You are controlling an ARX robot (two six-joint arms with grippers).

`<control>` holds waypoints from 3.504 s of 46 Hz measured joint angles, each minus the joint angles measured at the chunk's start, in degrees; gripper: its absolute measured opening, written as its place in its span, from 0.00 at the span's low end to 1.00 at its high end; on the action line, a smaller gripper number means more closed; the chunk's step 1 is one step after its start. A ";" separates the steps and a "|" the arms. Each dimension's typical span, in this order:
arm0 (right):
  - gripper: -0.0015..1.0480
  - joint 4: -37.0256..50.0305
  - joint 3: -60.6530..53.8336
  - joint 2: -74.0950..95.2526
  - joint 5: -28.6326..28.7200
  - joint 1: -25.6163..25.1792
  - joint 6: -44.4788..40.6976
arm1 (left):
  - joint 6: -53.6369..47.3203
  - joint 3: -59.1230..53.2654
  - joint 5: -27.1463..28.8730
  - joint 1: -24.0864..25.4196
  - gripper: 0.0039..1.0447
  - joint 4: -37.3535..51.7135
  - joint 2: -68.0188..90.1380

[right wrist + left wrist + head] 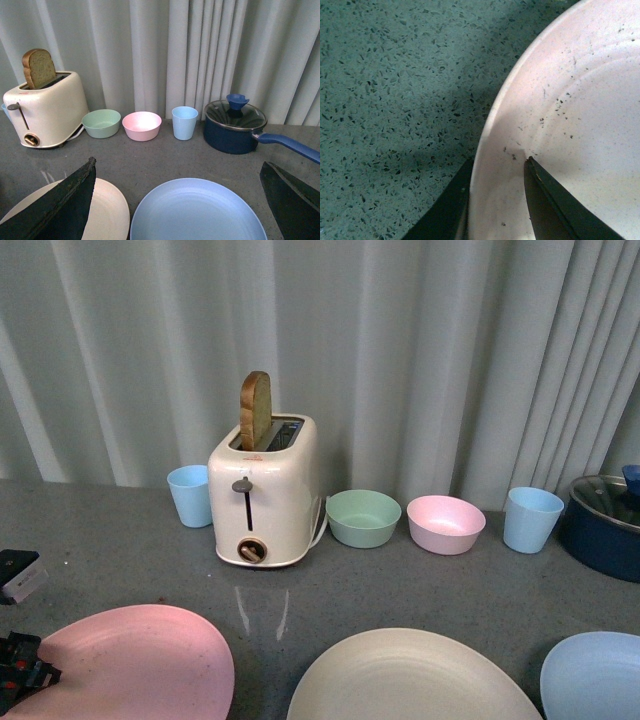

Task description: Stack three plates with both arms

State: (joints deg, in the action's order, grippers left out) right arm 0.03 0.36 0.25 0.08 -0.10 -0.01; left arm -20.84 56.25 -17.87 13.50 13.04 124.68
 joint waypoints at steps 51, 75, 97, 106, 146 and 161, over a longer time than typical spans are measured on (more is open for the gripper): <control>0.93 0.00 0.00 0.00 -0.02 0.00 0.00 | 3.32 8.83 -2.25 2.73 0.03 -12.13 -10.01; 0.93 0.00 0.00 0.00 -0.02 0.00 0.00 | 5.46 5.03 -10.54 -6.05 0.03 -22.53 -23.21; 0.93 0.00 0.00 0.00 -0.02 0.00 0.00 | 14.36 -0.17 -7.10 -24.92 0.03 -15.04 -20.70; 0.93 0.00 0.00 0.00 0.00 0.00 0.00 | 19.21 3.82 -4.15 -29.53 0.03 -12.57 -13.22; 0.93 0.00 0.00 0.00 0.00 0.00 0.00 | 23.96 11.58 0.83 -34.18 0.03 -8.92 -3.23; 0.93 0.00 0.00 0.00 0.00 0.00 0.00 | 24.61 11.63 0.33 -34.62 0.26 -8.87 -2.75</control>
State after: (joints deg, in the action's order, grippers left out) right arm 0.03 0.36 0.25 0.08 -0.10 -0.01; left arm 3.77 67.88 -17.54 -21.12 4.16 121.93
